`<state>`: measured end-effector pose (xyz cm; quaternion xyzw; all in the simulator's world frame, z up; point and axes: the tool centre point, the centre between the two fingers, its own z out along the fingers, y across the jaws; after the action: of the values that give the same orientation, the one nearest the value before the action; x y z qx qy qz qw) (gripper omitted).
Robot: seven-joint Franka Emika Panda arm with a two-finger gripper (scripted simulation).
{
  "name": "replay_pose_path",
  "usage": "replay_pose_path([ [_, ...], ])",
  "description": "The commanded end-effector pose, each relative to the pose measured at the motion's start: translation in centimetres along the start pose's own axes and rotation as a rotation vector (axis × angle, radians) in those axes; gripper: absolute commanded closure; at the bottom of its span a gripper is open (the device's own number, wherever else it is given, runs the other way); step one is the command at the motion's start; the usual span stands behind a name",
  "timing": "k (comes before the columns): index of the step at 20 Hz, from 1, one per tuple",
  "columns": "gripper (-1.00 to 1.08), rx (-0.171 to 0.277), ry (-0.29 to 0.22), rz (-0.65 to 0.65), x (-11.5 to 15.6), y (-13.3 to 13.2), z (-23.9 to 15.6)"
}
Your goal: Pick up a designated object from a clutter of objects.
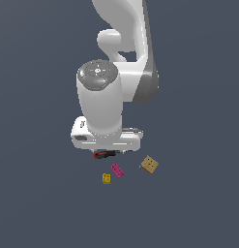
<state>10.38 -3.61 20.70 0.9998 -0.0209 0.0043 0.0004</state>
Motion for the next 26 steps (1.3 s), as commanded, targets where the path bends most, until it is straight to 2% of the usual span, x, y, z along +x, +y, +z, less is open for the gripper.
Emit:
replay_pose_path([
  [1, -0.92, 0.001, -0.001, 0.000, 1.1, 0.3, 2.3],
  [13, -0.92, 0.001, -0.007, -0.002, 3.9, 1.4, 11.3],
  [18, -0.92, 0.001, -0.008, -0.002, 4.2, 1.6, 13.1],
  [26, -0.92, 0.001, -0.010, -0.002, 4.2, 1.6, 13.8],
])
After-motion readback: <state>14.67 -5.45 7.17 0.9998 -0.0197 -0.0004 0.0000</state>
